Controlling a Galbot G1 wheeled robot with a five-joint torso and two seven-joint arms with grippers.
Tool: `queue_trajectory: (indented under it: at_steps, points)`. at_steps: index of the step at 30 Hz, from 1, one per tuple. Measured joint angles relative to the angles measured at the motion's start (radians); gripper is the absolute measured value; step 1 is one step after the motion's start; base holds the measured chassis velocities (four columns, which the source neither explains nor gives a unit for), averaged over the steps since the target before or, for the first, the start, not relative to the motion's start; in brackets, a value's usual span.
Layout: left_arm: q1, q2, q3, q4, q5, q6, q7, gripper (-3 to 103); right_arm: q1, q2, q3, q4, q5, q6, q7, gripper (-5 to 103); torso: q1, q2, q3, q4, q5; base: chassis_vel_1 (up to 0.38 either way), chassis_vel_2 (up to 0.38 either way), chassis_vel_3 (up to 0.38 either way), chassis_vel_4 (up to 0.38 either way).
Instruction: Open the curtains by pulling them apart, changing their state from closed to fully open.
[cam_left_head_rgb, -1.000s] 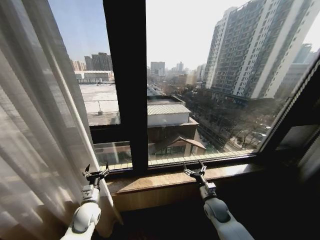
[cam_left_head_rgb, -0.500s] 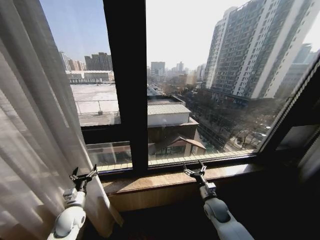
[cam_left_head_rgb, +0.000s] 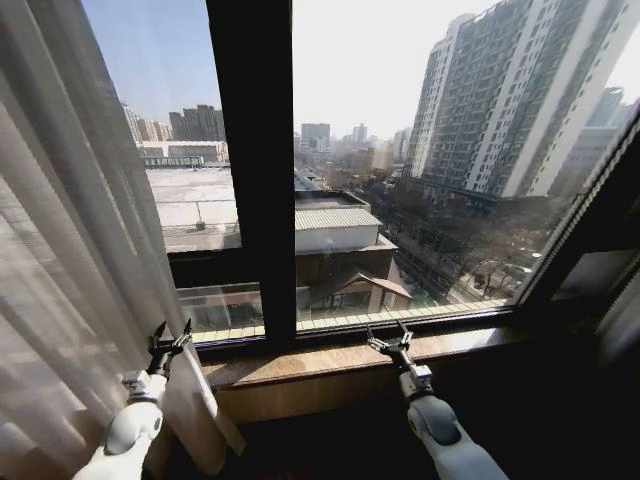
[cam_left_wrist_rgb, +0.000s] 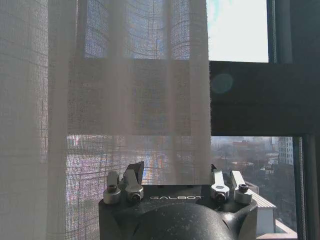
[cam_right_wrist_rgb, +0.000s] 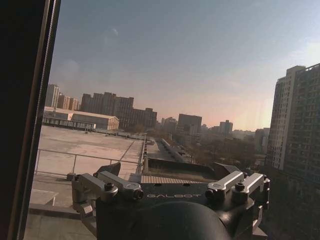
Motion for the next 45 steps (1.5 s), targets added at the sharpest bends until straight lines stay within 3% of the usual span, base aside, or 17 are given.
queue_trajectory:
  at_steps: [4,6,9,11,17,32,45]
  points:
    - [-0.003,-0.012,0.005,0.007,0.001,-0.005,-0.009,42,0.000,0.000,0.000,0.000,0.000,0.000,0.000,100,0.000,0.000,0.000,0.0000,-0.0001,0.000,0.000,0.000,0.000]
    - [-0.004,-0.013,0.006,0.007,0.001,-0.005,-0.013,42,0.000,0.000,0.000,0.000,0.000,0.000,0.000,100,0.000,0.000,0.000,0.0000,-0.0001,0.000,0.000,0.000,0.000]
    - [-0.004,-0.016,0.006,0.008,0.002,-0.005,-0.019,25,0.000,0.000,0.000,0.000,0.000,0.000,0.000,100,0.000,0.000,0.000,0.0000,0.0000,0.000,0.000,0.000,0.000]
    - [-0.004,-0.017,0.005,0.008,0.002,-0.005,-0.020,25,0.000,0.000,0.000,0.000,0.000,0.000,0.000,100,0.000,0.000,0.000,0.0000,-0.0001,0.000,0.000,0.000,0.000]
    - [-0.004,-0.017,-0.002,0.011,0.005,-0.004,-0.041,2,0.000,0.000,0.000,0.000,0.000,0.000,0.000,100,0.000,0.000,0.000,0.0000,0.0000,0.000,0.000,0.000,0.000]
    - [0.000,-0.017,-0.025,0.011,0.007,-0.001,-0.059,0,0.000,0.000,0.000,0.000,0.000,0.000,0.000,100,0.000,0.000,0.000,0.0000,0.0000,0.003,-0.002,-0.004,0.000]
    - [-0.003,-0.016,-0.036,0.022,0.008,-0.010,-0.061,0,0.000,0.000,0.000,0.000,0.000,0.000,0.000,100,0.000,0.000,0.000,0.0000,-0.0002,0.255,0.032,-0.265,-0.027]
